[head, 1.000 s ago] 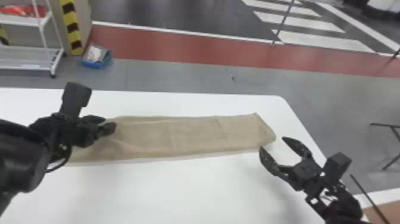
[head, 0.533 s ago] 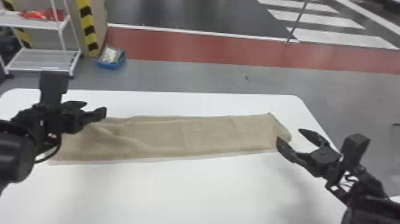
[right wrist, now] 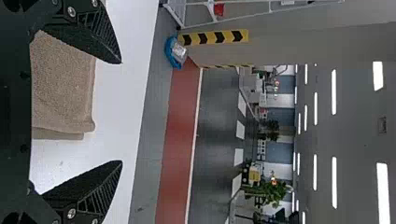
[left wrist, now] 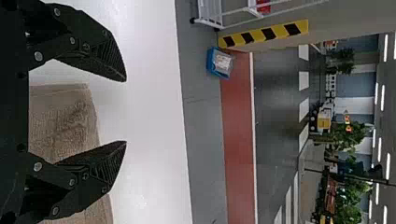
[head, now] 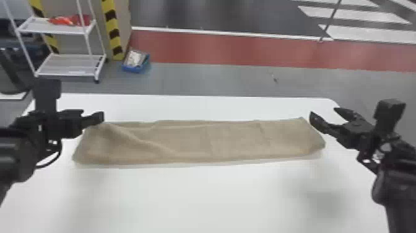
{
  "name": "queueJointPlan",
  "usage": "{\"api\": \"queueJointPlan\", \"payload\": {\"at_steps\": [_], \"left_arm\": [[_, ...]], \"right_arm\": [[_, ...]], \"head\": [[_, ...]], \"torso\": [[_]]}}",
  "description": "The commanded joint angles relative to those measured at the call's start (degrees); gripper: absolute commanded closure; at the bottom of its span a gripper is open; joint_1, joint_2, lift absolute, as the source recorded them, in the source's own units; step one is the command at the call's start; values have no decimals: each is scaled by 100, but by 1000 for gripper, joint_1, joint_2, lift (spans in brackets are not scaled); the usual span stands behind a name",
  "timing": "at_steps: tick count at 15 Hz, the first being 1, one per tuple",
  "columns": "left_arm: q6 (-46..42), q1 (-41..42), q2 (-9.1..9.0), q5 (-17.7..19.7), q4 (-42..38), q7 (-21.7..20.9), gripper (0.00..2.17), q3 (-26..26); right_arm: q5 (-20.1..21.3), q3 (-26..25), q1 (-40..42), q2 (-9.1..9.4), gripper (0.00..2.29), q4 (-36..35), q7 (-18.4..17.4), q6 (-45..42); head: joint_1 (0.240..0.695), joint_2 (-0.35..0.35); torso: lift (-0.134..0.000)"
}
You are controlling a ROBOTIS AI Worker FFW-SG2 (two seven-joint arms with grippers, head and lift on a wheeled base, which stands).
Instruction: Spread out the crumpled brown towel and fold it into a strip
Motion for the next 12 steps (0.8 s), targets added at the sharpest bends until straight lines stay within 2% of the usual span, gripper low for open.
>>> {"api": "queueJointPlan", "payload": {"at_steps": [1, 4, 6, 10, 12], "left_arm": [[147, 95, 83, 159, 6, 0, 488, 150], [569, 104, 232, 256, -21, 53, 491, 159], [604, 139, 267, 247, -47, 53, 491, 150], [709, 227, 276, 300, -144, -88, 502, 150], [727, 279, 267, 484, -258, -114, 502, 159]], "right_arm": [[-184, 4, -6, -30, 127, 190, -222, -133], [-290, -22, 47, -30, 127, 199, -327, -151], [-307, -31, 64, -39, 127, 199, -327, -151], [-299, 4, 55, -74, 127, 216, -327, -151], [-272, 13, 47, -74, 127, 243, -327, -133]], "head": [[695, -113], [695, -107], [695, -102], [695, -102], [695, -105]], "torso": [[-124], [-124], [-124], [-124], [-124]]}}
